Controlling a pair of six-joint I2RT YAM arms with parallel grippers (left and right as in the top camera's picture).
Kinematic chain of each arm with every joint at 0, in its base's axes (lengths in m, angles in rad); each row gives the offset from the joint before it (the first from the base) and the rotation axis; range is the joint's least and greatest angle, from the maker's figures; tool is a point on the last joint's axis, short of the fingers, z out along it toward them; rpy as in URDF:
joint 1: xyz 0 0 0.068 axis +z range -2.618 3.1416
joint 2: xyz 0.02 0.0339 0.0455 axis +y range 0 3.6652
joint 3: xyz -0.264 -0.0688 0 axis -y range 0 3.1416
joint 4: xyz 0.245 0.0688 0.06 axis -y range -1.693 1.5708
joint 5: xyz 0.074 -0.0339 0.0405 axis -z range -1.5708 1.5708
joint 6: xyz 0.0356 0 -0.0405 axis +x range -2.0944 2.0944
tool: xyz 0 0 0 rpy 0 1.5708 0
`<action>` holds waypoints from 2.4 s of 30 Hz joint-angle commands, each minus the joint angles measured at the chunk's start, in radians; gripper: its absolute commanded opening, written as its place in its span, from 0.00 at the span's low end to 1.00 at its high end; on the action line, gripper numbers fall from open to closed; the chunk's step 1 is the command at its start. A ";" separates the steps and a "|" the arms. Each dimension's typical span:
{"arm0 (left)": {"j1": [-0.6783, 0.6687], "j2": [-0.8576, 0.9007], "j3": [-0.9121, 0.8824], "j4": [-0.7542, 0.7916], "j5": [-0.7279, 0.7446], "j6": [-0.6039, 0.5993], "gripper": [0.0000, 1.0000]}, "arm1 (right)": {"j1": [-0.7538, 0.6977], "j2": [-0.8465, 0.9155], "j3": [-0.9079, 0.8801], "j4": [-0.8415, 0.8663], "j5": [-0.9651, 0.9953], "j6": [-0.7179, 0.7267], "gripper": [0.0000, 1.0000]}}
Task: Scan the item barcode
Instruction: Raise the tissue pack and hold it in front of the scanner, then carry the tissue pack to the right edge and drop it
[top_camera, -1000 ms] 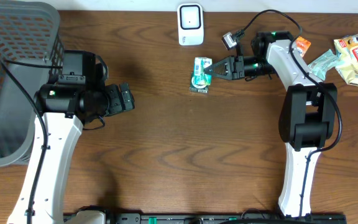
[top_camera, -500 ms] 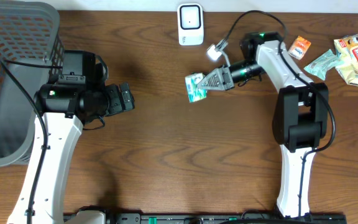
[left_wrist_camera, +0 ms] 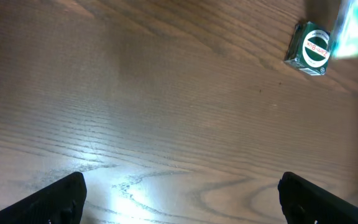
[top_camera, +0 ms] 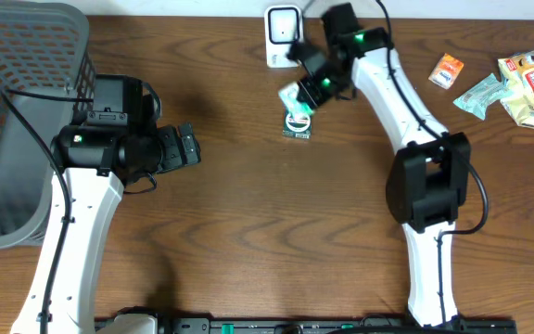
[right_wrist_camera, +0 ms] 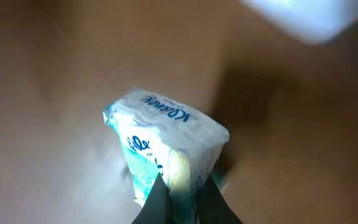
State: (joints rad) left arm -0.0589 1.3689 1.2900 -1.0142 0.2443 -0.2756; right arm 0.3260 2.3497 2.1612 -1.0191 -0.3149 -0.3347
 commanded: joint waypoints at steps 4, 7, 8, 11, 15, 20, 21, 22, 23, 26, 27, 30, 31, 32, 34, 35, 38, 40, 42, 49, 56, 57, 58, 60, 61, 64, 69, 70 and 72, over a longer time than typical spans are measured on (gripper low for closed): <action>0.005 0.000 0.003 -0.002 -0.006 0.010 0.98 | 0.082 -0.001 -0.027 0.336 0.581 -0.006 0.01; 0.005 0.000 0.003 -0.002 -0.006 0.010 0.98 | 0.100 0.007 -0.053 0.531 0.709 -0.108 0.01; 0.005 0.000 0.003 -0.002 -0.006 0.010 0.98 | 0.101 0.009 -0.060 0.577 0.708 -0.146 0.01; 0.005 0.000 0.003 -0.002 -0.006 0.010 0.98 | 0.098 0.009 -0.082 0.710 0.705 -0.219 0.01; 0.005 0.000 0.003 -0.002 -0.006 0.010 0.98 | 0.089 0.010 -0.093 0.805 0.657 -0.241 0.01; 0.005 0.000 0.003 -0.002 -0.006 0.010 0.98 | 0.080 0.024 -0.095 0.863 0.563 -0.344 0.01; 0.005 0.000 0.003 -0.002 -0.006 0.010 0.98 | 0.080 0.027 -0.095 0.872 0.563 -0.344 0.01; 0.005 0.000 0.003 -0.002 -0.006 0.010 0.98 | 0.080 0.037 -0.095 0.879 0.563 -0.344 0.01; 0.005 0.000 0.003 -0.002 -0.006 0.010 0.97 | 0.080 0.042 -0.095 0.882 0.563 -0.346 0.01; 0.005 0.000 0.003 -0.002 -0.006 0.010 0.98 | 0.082 0.077 -0.095 0.883 0.568 -0.362 0.01; 0.005 0.000 0.003 -0.002 -0.006 0.010 0.98 | 0.082 0.085 -0.095 0.880 0.568 -0.362 0.01; 0.005 0.000 0.003 -0.002 -0.006 0.010 0.98 | 0.081 0.092 -0.095 0.842 0.575 -0.361 0.01; 0.005 0.000 0.003 -0.002 -0.006 0.010 0.98 | 0.081 0.090 -0.095 0.843 0.585 -0.355 0.01; 0.005 0.000 0.003 -0.002 -0.006 0.010 0.97 | 0.081 0.084 -0.095 0.844 0.600 -0.341 0.01; 0.005 0.000 0.003 -0.002 -0.006 0.010 0.98 | 0.081 0.072 -0.095 0.850 0.621 -0.331 0.01; 0.005 0.000 0.003 -0.002 -0.006 0.010 0.98 | 0.081 0.062 -0.095 0.846 0.630 -0.331 0.01; 0.005 0.000 0.003 -0.002 -0.006 0.010 0.98 | 0.077 0.015 -0.095 0.815 0.699 -0.324 0.01; 0.005 0.000 0.003 -0.002 -0.006 0.010 0.98 | 0.069 -0.010 -0.095 0.792 0.732 -0.324 0.01; 0.005 0.000 0.003 -0.002 -0.006 0.010 0.98 | 0.056 -0.034 -0.095 0.753 0.755 -0.325 0.01; 0.005 0.000 0.003 -0.002 -0.006 0.010 0.98 | -0.069 -0.066 -0.095 0.487 0.889 -0.323 0.01; 0.005 0.000 0.003 -0.002 -0.006 0.010 0.98 | -0.301 -0.065 -0.095 0.221 0.879 -0.093 0.34; 0.005 0.000 0.003 -0.002 -0.006 0.010 0.98 | -0.335 -0.065 -0.095 0.203 0.859 -0.038 0.67; 0.005 0.000 0.003 -0.002 -0.006 0.010 0.98 | -0.349 -0.065 -0.095 0.194 0.842 -0.016 0.75; 0.005 0.000 0.003 -0.002 -0.006 0.010 0.98 | -0.407 -0.065 -0.095 0.134 0.675 0.028 0.93; 0.005 0.000 0.003 -0.002 -0.006 0.010 0.98 | -0.420 -0.065 -0.095 0.119 0.607 0.028 0.99; 0.005 0.000 0.003 -0.002 -0.006 0.010 0.98 | -0.456 -0.065 -0.095 0.078 0.312 0.028 0.99; 0.005 0.000 0.003 -0.002 -0.006 0.010 0.98 | -0.469 -0.065 -0.095 0.013 -0.174 0.028 0.99; 0.005 0.000 0.003 -0.002 -0.006 0.010 0.98 | -0.464 -0.065 -0.095 0.003 -0.268 0.028 0.99; 0.005 0.000 0.003 -0.002 -0.006 0.010 0.98 | -0.439 -0.065 -0.095 -0.023 -0.460 0.028 0.99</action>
State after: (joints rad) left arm -0.0589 1.3689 1.2900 -1.0142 0.2443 -0.2756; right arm -0.1463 2.3043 2.0636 -1.0191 -0.3256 -0.3271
